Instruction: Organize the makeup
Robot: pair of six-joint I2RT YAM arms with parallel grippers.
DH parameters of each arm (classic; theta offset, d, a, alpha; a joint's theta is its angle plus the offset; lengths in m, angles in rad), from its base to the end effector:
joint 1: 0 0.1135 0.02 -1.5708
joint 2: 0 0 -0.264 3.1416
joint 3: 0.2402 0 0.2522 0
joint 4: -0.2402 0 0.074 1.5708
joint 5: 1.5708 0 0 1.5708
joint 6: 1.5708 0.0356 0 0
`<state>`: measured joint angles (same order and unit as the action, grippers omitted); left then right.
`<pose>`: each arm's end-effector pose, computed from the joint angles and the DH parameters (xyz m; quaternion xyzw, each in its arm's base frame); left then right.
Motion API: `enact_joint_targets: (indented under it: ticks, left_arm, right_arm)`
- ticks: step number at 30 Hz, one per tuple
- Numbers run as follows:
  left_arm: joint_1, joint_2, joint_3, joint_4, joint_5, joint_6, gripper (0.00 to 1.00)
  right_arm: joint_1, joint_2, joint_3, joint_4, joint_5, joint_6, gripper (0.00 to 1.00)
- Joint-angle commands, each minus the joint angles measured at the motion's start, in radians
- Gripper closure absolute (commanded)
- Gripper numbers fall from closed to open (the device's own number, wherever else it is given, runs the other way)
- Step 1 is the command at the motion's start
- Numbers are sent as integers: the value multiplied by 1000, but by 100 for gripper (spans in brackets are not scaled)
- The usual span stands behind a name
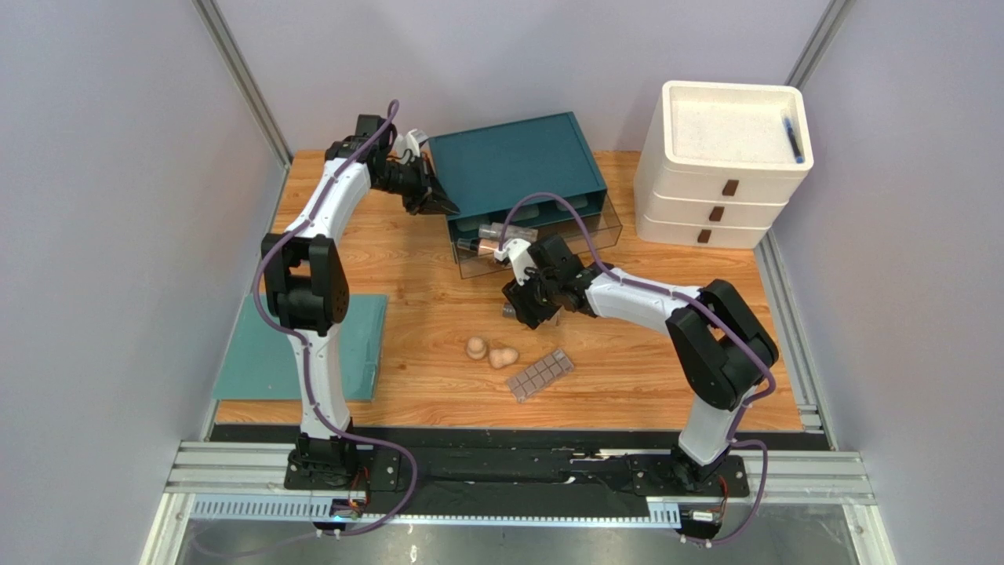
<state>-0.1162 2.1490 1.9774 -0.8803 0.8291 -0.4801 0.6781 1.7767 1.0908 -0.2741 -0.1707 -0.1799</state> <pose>0.4583 -0.0799 0.2667 -0.0584 0.8888 -0.4411 0.1101 0.2798 0.2331 0.1738 -0.4186 0.8535 0.1526 0.2703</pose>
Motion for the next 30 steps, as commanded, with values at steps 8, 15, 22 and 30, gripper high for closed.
enact_joint_targets:
  ticks: [8, 15, 22, 30]
  left_arm:
    - [1, 31, -14, -154, -87, 67, 98]
    - [1, 31, -9, -152, -87, 64, 98]
    - [1, 29, -9, -152, -87, 63, 98]
    - [1, 28, -9, -152, -85, 64, 98]
  right_arm:
    - [124, -23, -68, -108, 131, 10, 50]
    - [155, 15, -36, -161, 240, -1, 71]
    - [155, -36, -12, -181, 278, 11, 100]
    - [153, -215, 156, -252, 347, -87, 100]
